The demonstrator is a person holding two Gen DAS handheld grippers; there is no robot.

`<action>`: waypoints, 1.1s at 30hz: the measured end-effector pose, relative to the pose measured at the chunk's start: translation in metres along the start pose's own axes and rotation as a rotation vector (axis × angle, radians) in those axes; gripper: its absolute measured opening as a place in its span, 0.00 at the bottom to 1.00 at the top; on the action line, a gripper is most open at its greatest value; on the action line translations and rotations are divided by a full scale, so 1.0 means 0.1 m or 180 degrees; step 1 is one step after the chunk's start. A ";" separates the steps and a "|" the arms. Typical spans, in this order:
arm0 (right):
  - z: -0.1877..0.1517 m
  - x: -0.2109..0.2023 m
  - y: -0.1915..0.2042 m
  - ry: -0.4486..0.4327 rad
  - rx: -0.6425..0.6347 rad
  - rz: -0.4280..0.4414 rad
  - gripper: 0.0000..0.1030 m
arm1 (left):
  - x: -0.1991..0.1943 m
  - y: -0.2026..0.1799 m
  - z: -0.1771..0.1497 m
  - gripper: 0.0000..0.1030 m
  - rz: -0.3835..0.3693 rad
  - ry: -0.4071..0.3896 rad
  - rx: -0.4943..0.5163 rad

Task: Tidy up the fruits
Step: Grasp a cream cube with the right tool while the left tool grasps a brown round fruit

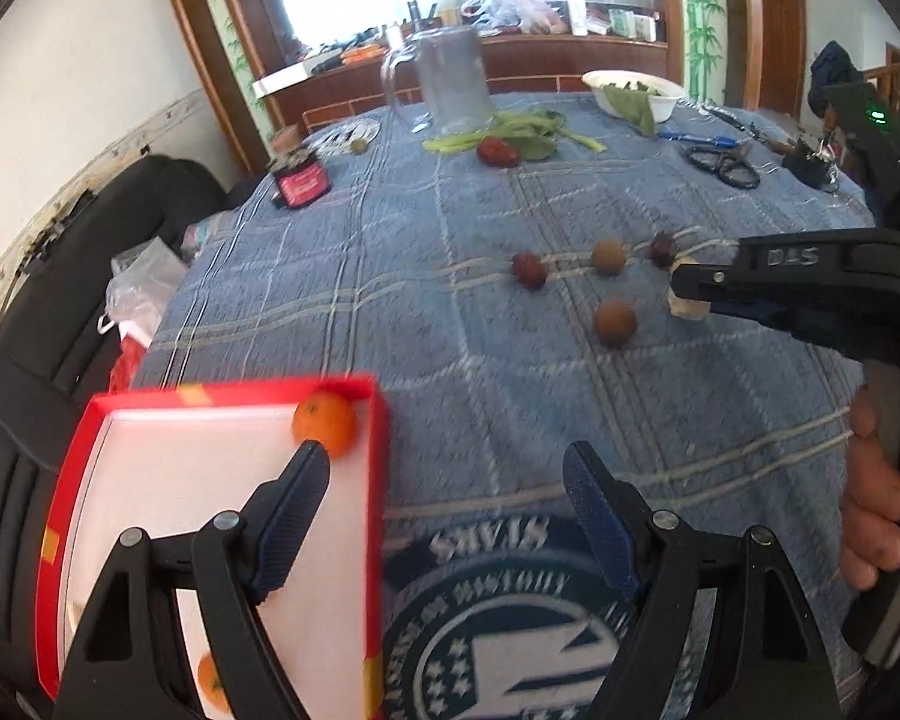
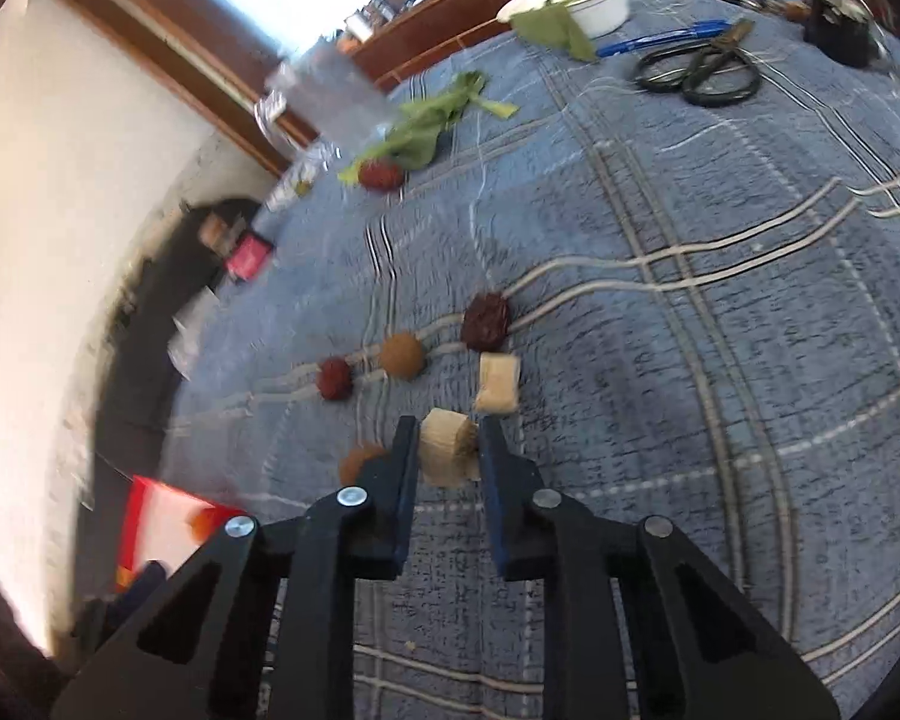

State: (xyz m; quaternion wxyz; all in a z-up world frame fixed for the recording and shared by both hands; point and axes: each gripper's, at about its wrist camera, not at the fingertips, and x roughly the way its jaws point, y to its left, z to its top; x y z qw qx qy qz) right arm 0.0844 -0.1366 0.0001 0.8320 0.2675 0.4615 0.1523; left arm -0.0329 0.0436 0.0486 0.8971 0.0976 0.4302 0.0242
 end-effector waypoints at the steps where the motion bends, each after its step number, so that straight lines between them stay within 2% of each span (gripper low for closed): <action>1: 0.03 -0.06 -0.05 -0.0035 0.0080 0.0077 0.22 | 0.02 -0.04 0.04 0.78 -0.0022 -0.0019 0.0021; 7: 0.13 -0.30 -0.24 -0.0242 0.0373 0.0153 0.21 | 0.24 -0.32 0.30 0.78 -0.0278 -0.0021 0.0128; 9: 0.14 -0.32 -0.27 -0.0265 0.0428 0.0148 0.21 | 0.32 -0.39 0.35 0.77 -0.0289 -0.0009 0.0136; 16: 0.14 -0.29 -0.29 -0.0227 0.0477 0.0148 0.22 | 0.47 -0.50 0.45 0.60 -0.0411 0.0001 0.0118; 20: 0.15 -0.26 -0.29 -0.0205 0.0481 0.0161 0.22 | 0.62 -0.57 0.48 0.46 -0.0453 0.0120 0.0111; 24: 0.15 -0.22 -0.26 -0.0158 0.0460 0.0173 0.22 | 0.68 -0.60 0.48 0.28 -0.0542 0.0161 0.0078; 29: 0.13 -0.21 -0.25 -0.0139 0.0460 0.0169 0.22 | 0.65 -0.60 0.48 0.25 -0.0553 0.0097 0.0019; 33: 0.14 -0.28 -0.24 -0.0230 0.0447 0.0209 0.22 | 0.43 -0.53 0.46 0.25 -0.0498 -0.0066 -0.0018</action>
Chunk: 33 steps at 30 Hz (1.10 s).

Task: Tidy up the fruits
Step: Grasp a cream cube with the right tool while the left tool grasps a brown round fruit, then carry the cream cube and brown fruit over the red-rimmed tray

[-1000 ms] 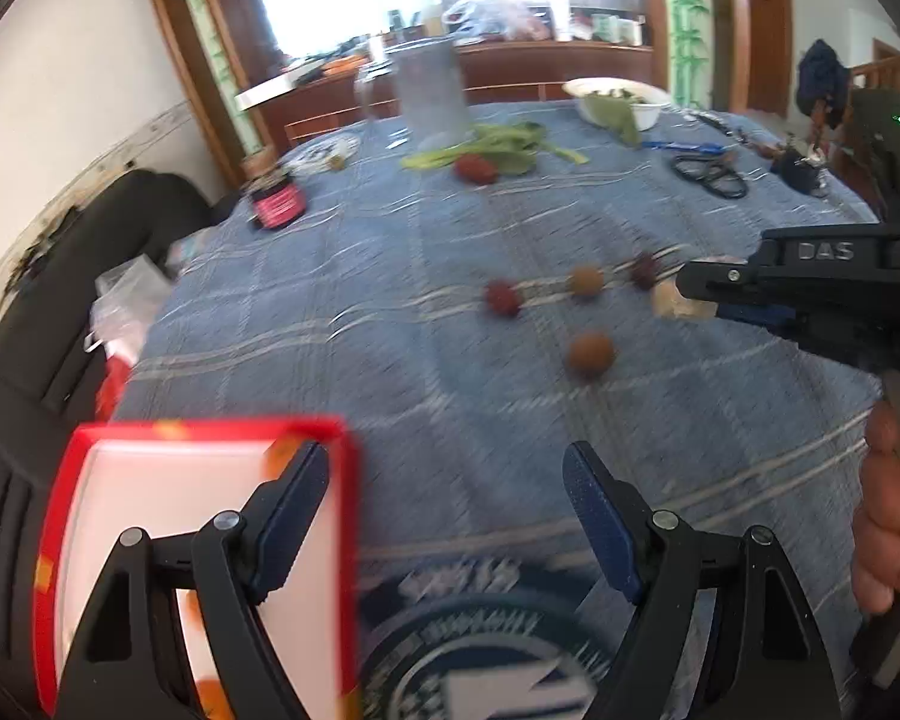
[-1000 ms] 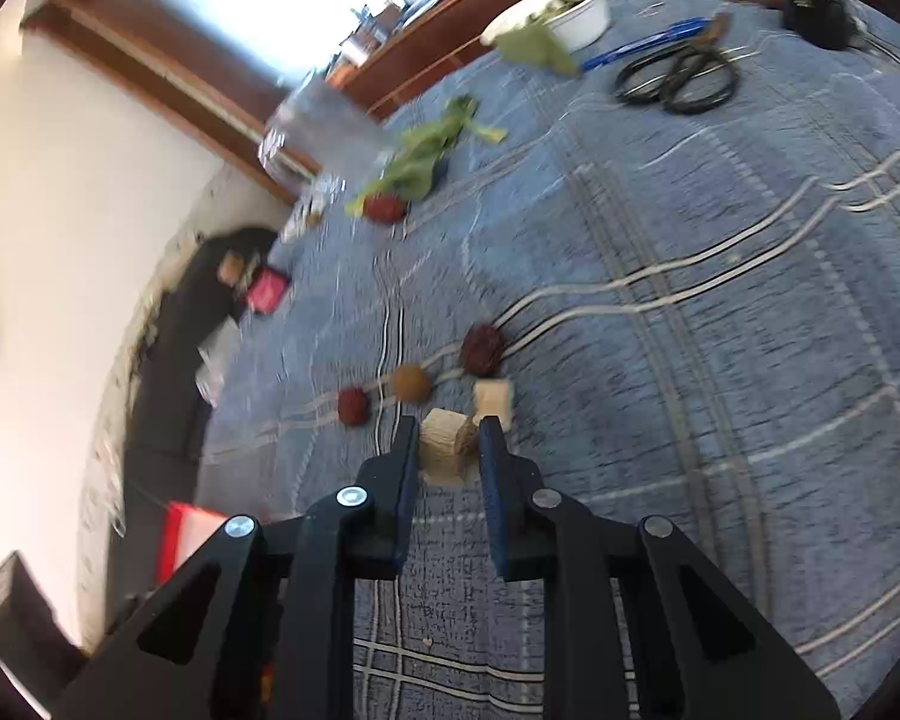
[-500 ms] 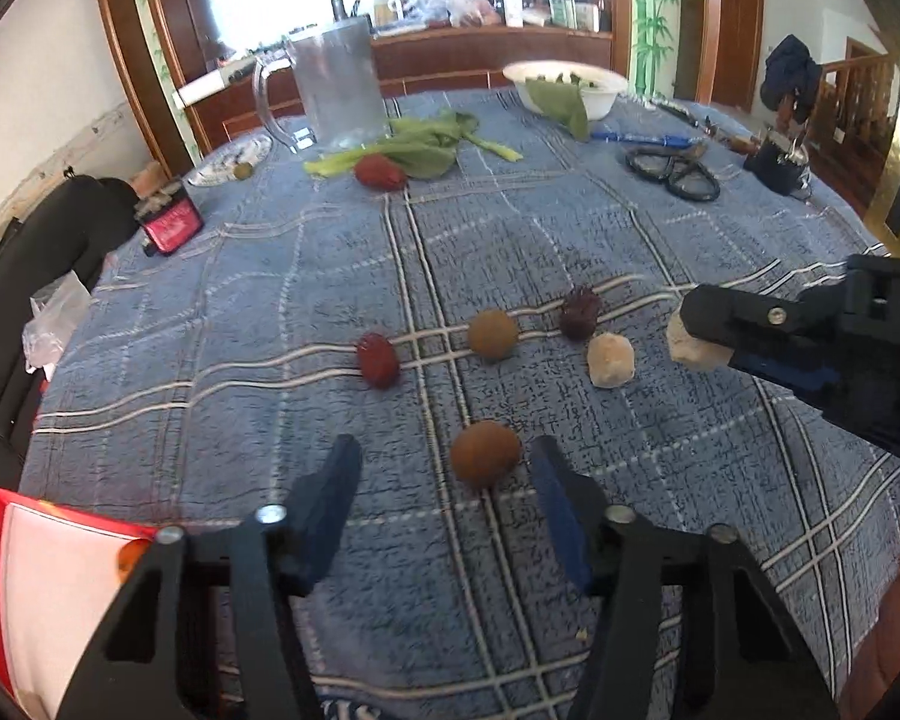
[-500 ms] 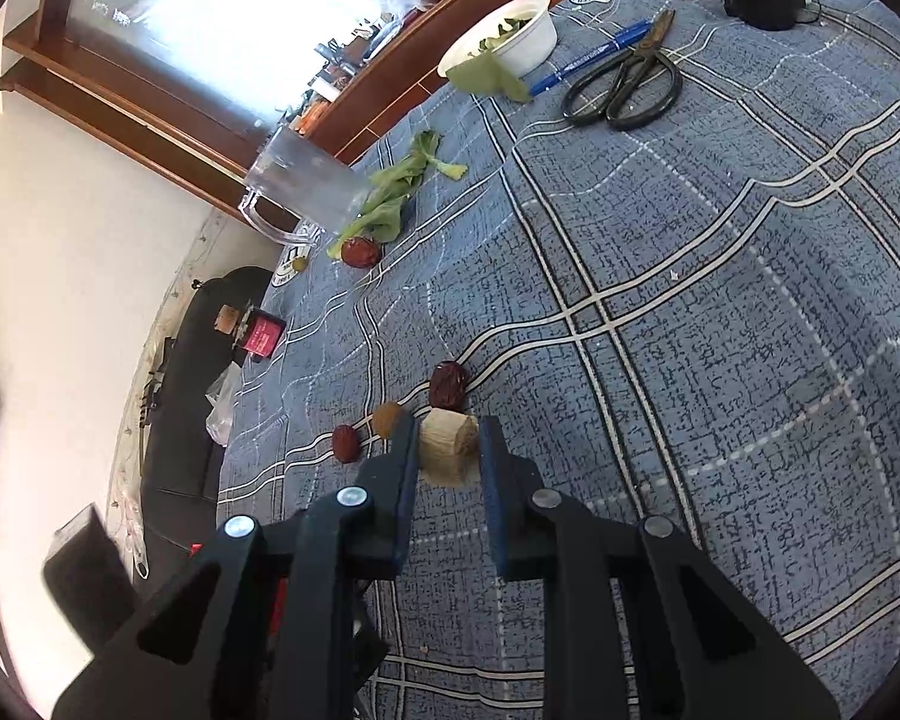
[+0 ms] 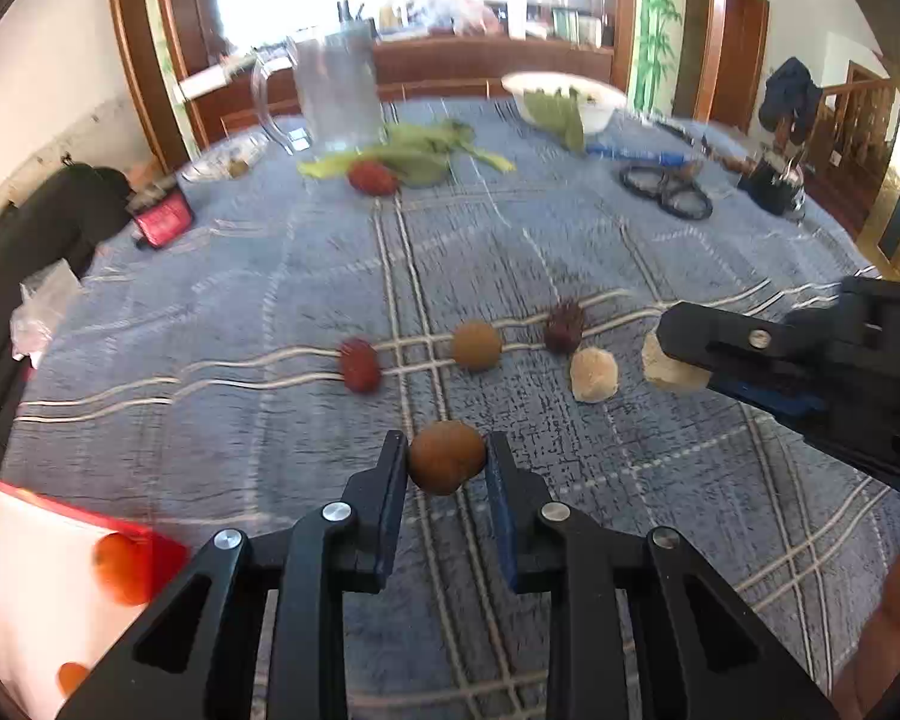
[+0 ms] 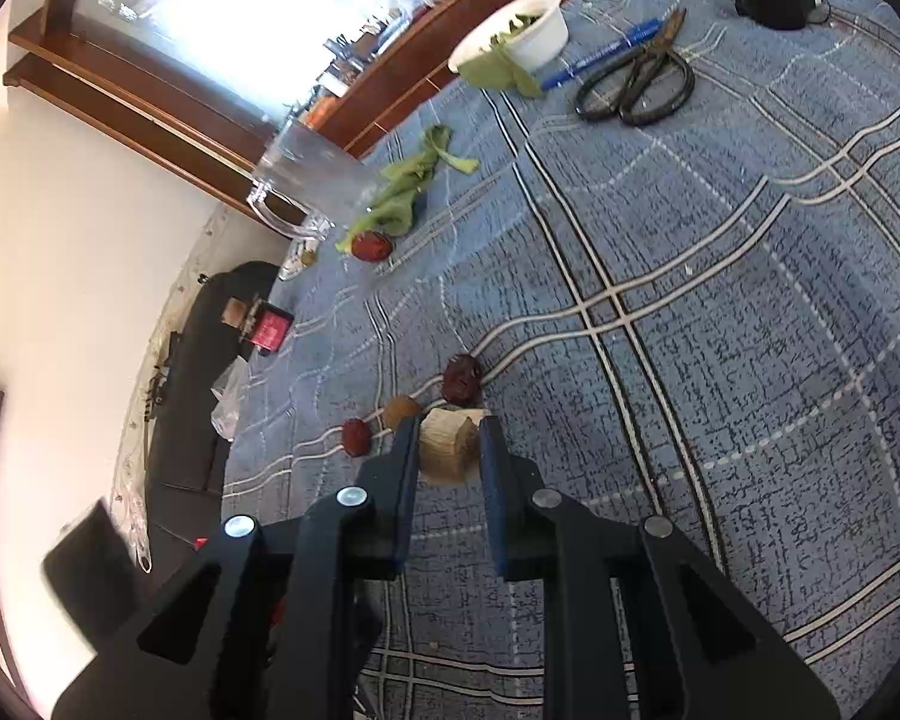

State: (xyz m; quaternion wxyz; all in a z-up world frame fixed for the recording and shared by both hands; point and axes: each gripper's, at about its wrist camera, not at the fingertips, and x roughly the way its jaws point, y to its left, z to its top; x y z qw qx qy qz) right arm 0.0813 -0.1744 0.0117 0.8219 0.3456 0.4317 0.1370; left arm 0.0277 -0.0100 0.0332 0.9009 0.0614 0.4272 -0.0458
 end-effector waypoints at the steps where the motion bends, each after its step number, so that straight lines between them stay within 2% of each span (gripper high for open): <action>1: 0.00 -0.03 0.00 -0.0035 -0.0002 0.0012 0.22 | -0.09 0.01 -0.01 0.25 0.0033 -0.0048 0.0002; 8: -0.04 -0.17 0.13 -0.0248 -0.0171 0.0051 0.21 | -0.74 0.23 -0.21 0.25 0.0056 -0.0434 -0.0184; 16: -0.19 -0.15 0.34 -0.0214 -0.0439 -0.0024 0.21 | -0.99 0.42 -0.62 0.25 0.0001 -0.0450 -0.0405; 22: -0.44 -0.11 0.61 -0.0284 -0.0927 -0.0172 0.21 | -1.17 0.71 -0.98 0.25 -0.0010 -0.0405 -0.0544; 25: -0.59 -0.05 0.69 -0.0171 -0.0986 -0.0092 0.21 | -1.30 1.00 -1.14 0.24 0.0098 -0.0453 -0.0700; 28: -0.76 0.02 0.82 -0.0018 -0.0933 0.0004 0.22 | -1.42 1.39 -1.29 0.24 0.0306 -0.0493 -0.0884; 32: -1.09 0.19 1.29 0.0202 -0.1199 0.0171 0.22 | -1.48 1.89 -1.44 0.24 0.0717 -0.0506 -0.1095; 33: -1.17 0.25 1.43 0.0271 -0.1282 0.0216 0.22 | -1.47 1.99 -1.45 0.24 0.0753 -0.0493 -0.1149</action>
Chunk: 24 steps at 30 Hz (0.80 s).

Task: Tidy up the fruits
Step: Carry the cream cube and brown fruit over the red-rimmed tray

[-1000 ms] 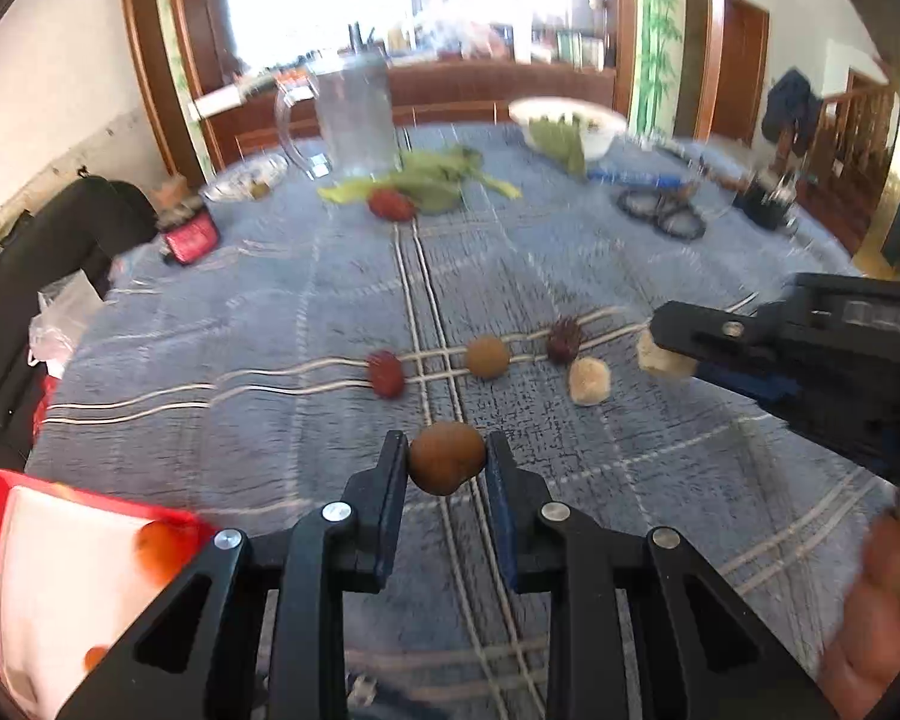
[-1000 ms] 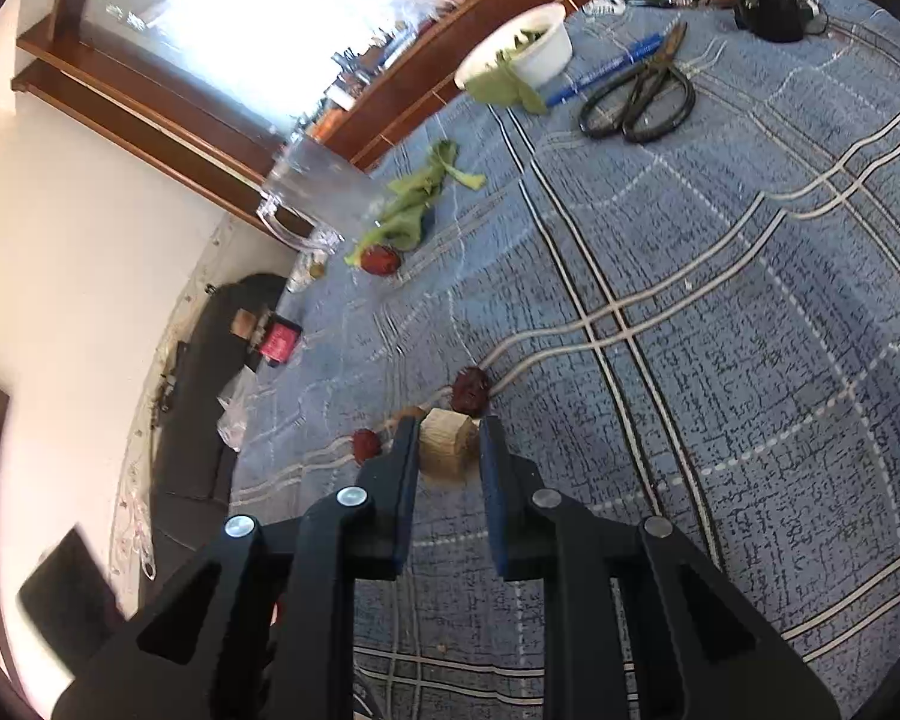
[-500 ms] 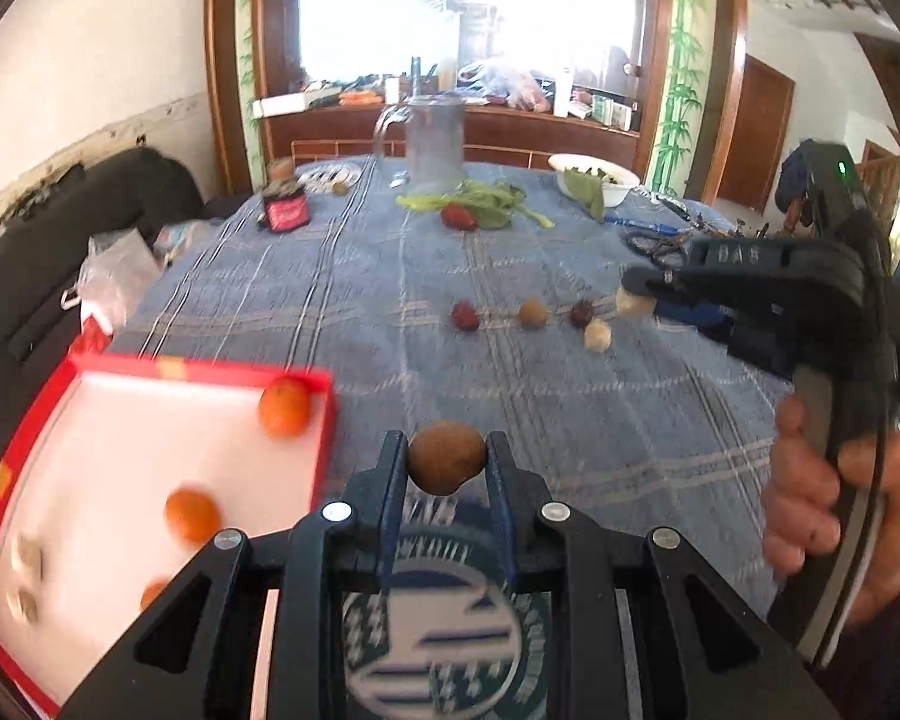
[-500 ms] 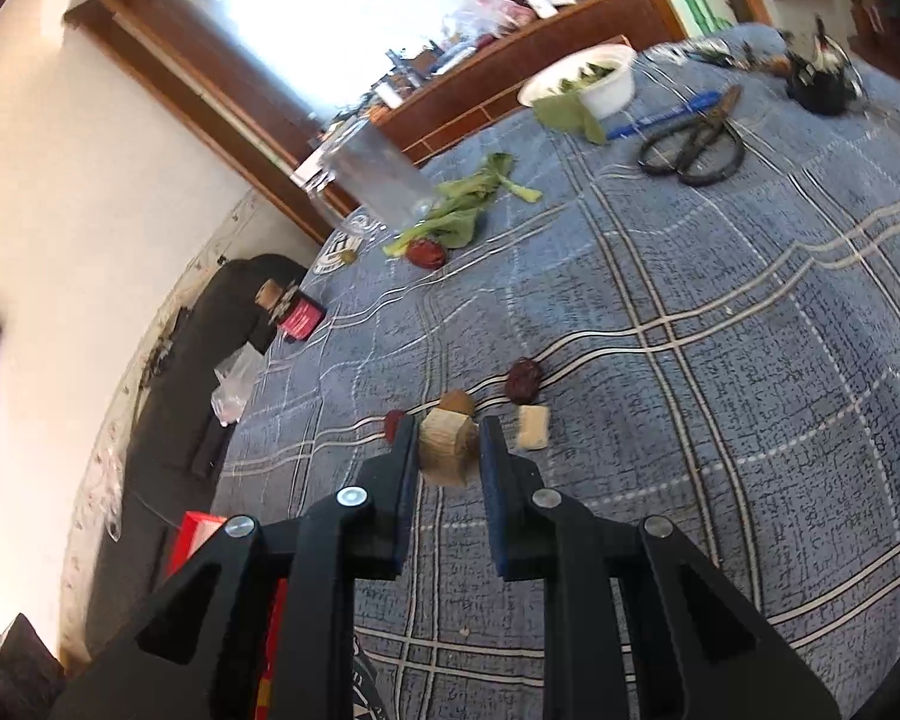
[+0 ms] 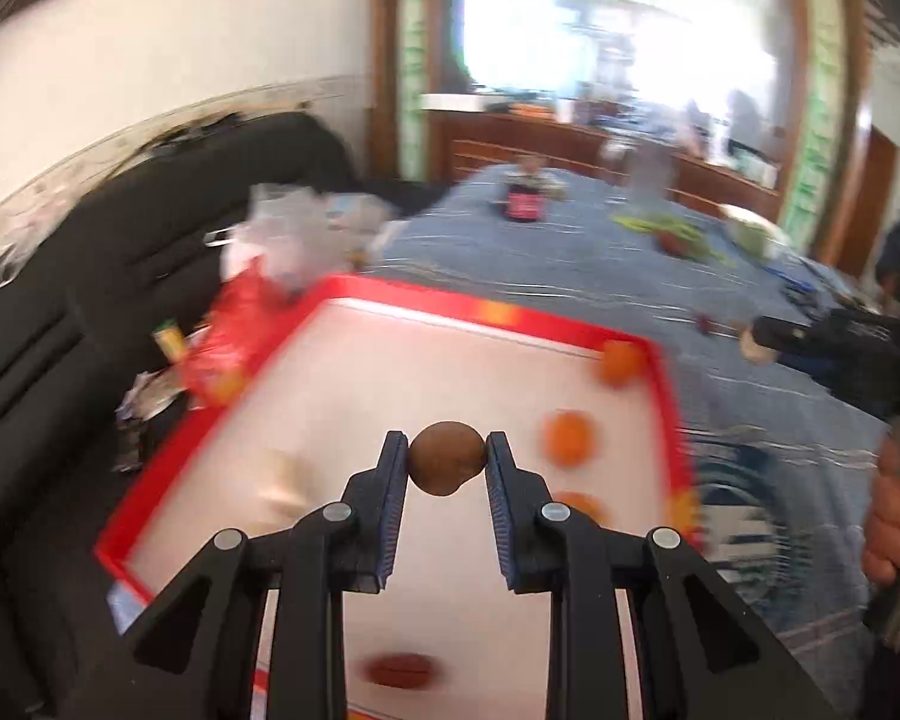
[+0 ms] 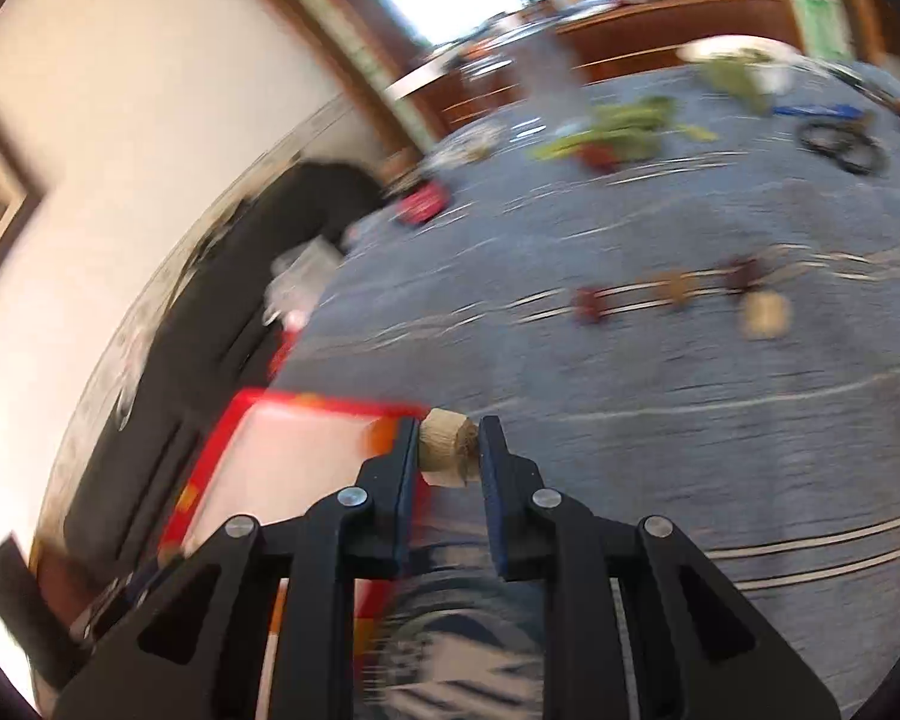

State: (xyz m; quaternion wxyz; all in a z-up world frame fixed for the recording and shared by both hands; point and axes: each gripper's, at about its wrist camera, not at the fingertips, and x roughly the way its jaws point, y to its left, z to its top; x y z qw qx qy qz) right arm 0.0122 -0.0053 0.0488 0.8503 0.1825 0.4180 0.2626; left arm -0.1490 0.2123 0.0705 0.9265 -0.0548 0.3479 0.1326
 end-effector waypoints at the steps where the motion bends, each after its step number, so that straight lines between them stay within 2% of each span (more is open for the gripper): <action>1: -0.01 0.09 0.16 0.0067 -0.0075 0.0065 0.22 | 0.05 0.09 0.03 0.24 0.0034 0.0019 -0.0046; 4: -0.04 0.40 0.58 0.0296 -0.0274 0.0182 0.22 | 0.17 0.21 0.09 0.24 0.0186 0.0059 -0.0071; 8: -0.07 0.84 0.99 0.0590 -0.0594 0.0016 0.22 | 0.35 0.32 0.20 0.24 0.0284 0.0156 -0.0050; 14: -0.05 1.23 1.08 0.0865 -0.0659 -0.0229 0.22 | 0.57 0.52 0.27 0.24 0.0380 0.0438 -0.0018; 16: -0.06 1.30 1.09 0.0939 -0.0681 -0.0293 0.22 | 0.65 0.57 0.27 0.24 0.0411 0.0520 -0.0014; 19: -0.07 1.37 1.09 0.1022 -0.0699 -0.0378 0.22 | 0.73 0.60 0.26 0.24 0.0307 0.0688 -0.0047; 24: -0.05 1.38 1.11 0.1065 -0.0715 -0.0416 0.22 | 0.80 0.53 0.26 0.25 0.0321 0.0883 0.0107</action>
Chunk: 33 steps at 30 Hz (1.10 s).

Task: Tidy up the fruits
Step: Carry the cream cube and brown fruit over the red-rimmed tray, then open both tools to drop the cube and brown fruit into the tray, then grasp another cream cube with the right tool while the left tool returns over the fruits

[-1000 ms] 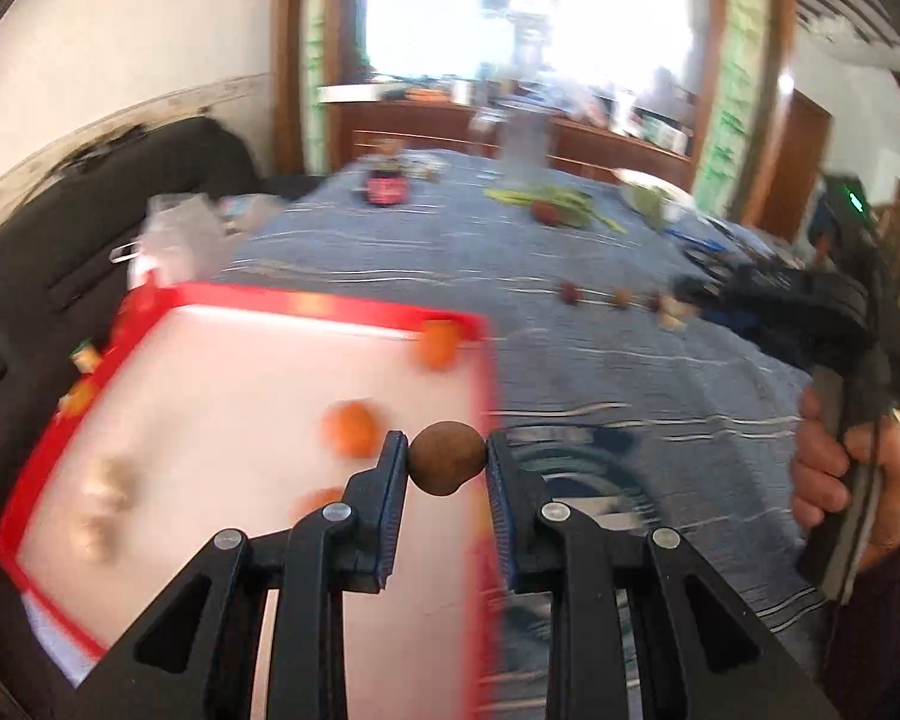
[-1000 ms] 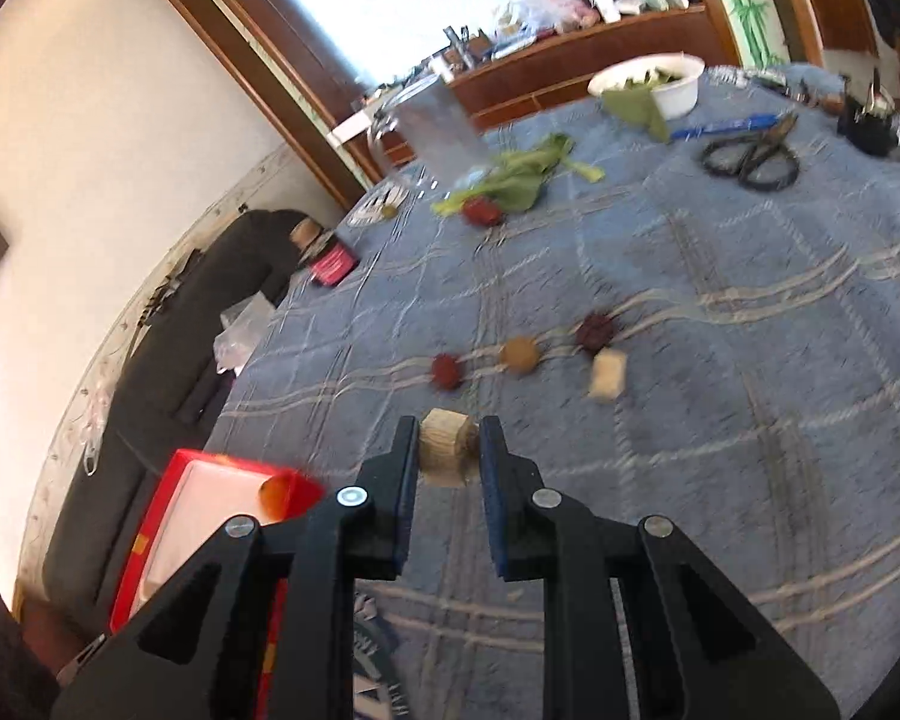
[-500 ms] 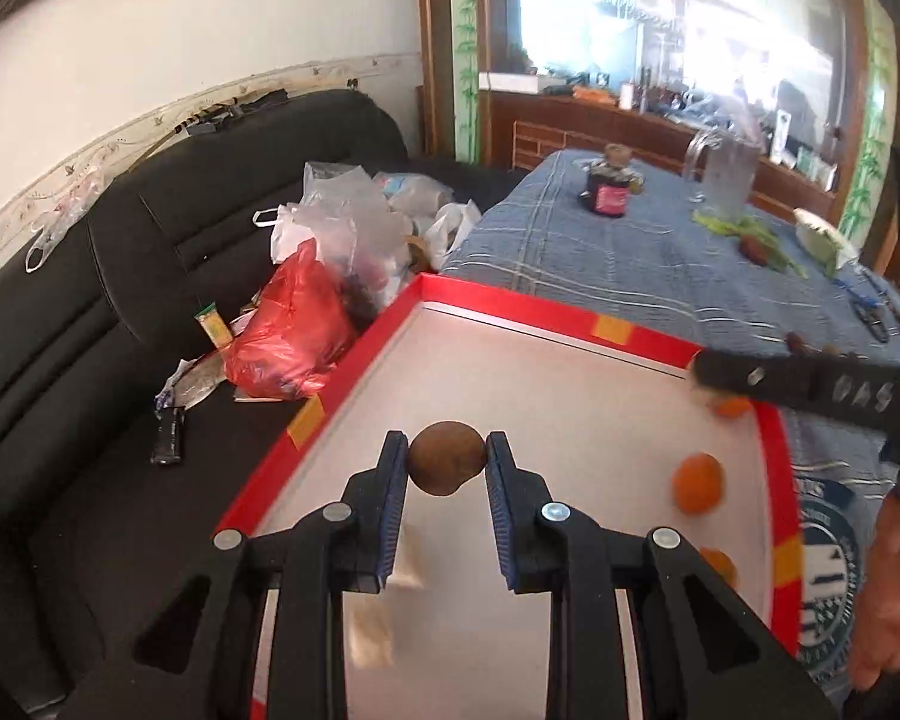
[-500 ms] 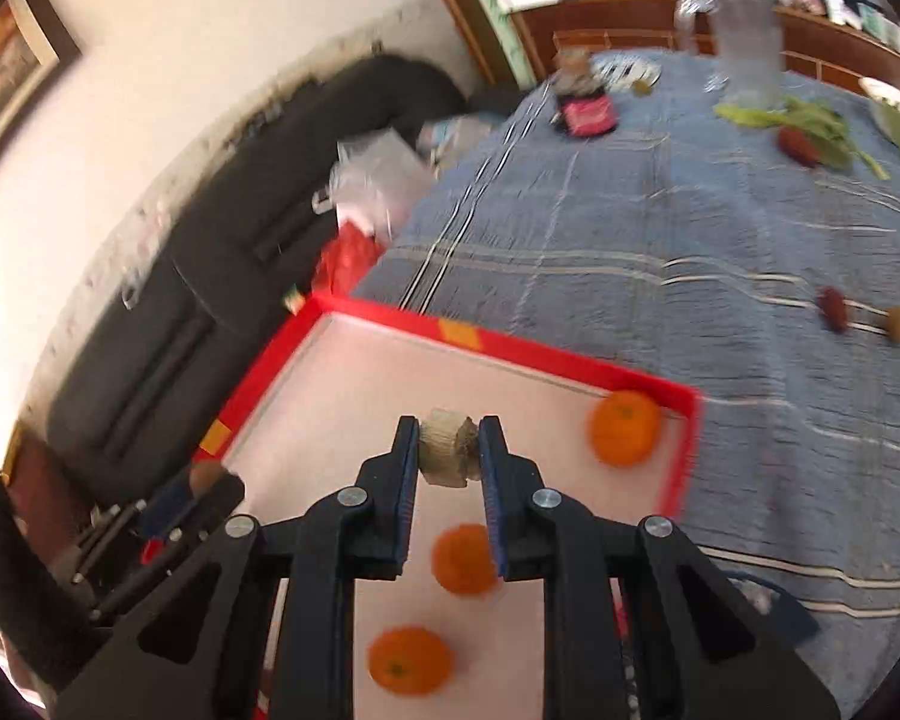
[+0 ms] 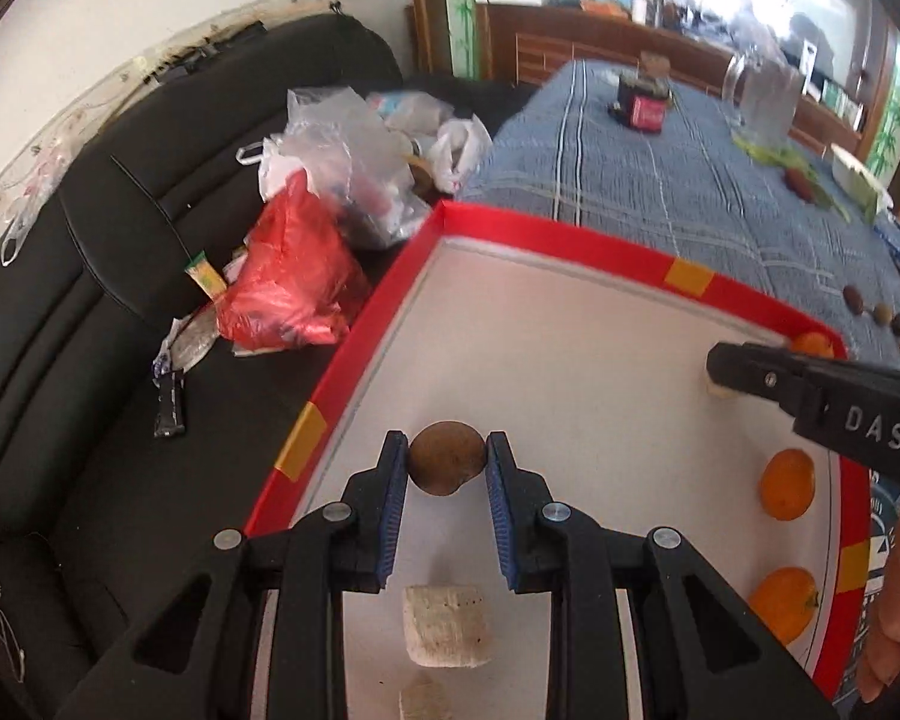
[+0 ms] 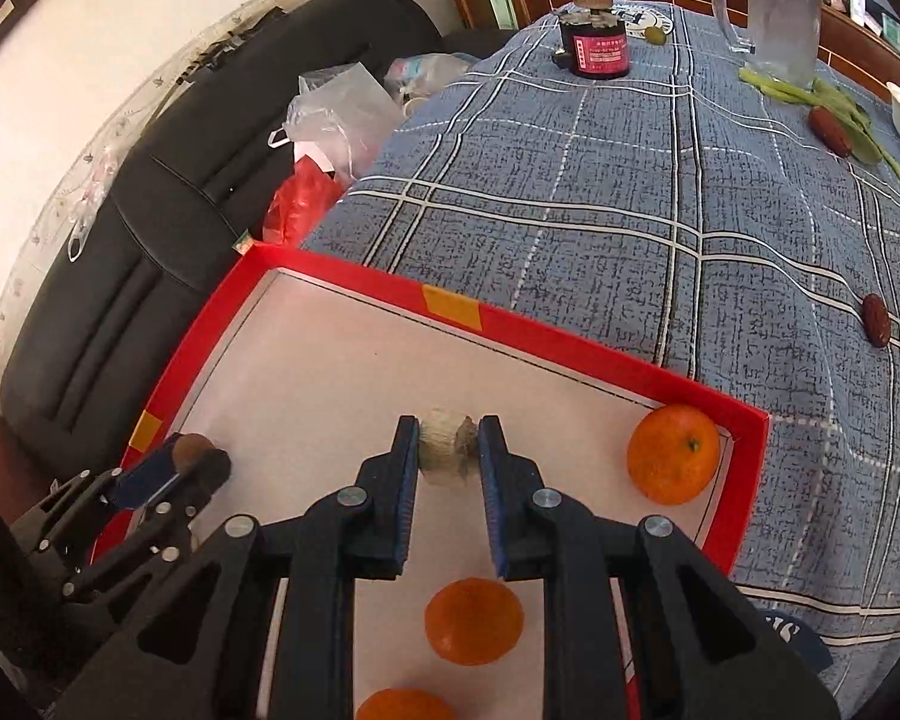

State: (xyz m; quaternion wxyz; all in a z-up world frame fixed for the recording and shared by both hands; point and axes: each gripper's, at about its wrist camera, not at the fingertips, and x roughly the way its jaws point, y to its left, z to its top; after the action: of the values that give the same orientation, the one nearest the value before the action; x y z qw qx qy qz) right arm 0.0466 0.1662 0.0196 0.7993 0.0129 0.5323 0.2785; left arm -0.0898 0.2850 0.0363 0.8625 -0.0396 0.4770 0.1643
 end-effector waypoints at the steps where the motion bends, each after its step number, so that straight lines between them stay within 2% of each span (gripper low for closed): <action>1: 0.00 0.01 0.00 0.0029 -0.0001 -0.0019 0.22 | 0.00 0.00 0.00 0.26 0.0005 -0.0002 0.0017; 2: 0.01 0.02 0.00 0.0045 0.0010 -0.0015 0.22 | -0.01 0.00 0.00 0.31 0.0046 0.0010 0.0034; 5: 0.00 -0.02 -0.08 0.0061 0.0098 0.0157 0.22 | 0.00 0.05 0.02 0.56 0.0161 0.0045 -0.0017; 6: -0.01 -0.06 -0.11 0.0023 0.0122 0.0231 0.22 | -0.01 0.06 0.02 0.59 0.0122 0.0049 -0.0047; 9: -0.04 -0.34 -0.23 -0.0234 0.0160 0.0384 0.22 | -0.11 0.02 -0.02 0.64 0.0200 -0.0051 -0.0088; 12: -0.10 -0.67 -0.46 -0.0498 0.0236 0.0478 0.26 | -0.27 -0.06 -0.04 0.67 0.0139 -0.0193 -0.0132; 15: -0.17 -0.94 -0.78 -0.0669 0.0355 0.0442 0.30 | -0.44 -0.24 -0.03 0.70 0.0006 -0.0306 -0.0075; 21: -0.32 -1.39 -1.75 -0.0866 0.0903 0.0310 0.30 | -0.67 -0.84 0.03 0.75 -0.0276 -0.0469 0.0285; 27: -0.42 -1.48 -2.55 -0.0795 0.1390 0.0031 0.30 | -0.73 -1.48 0.08 0.75 -0.0474 -0.0509 0.0655; 33: -0.38 -1.26 -2.86 -0.0665 0.1617 -0.0071 0.30 | -0.66 -1.89 0.22 0.75 -0.0502 -0.0493 0.0871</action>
State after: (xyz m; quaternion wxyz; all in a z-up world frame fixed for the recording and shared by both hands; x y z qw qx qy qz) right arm 0.1024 -0.1439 0.0190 0.8240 0.2357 0.4999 0.1244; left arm -0.0442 0.0959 0.0864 0.9042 0.0536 0.4224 0.0322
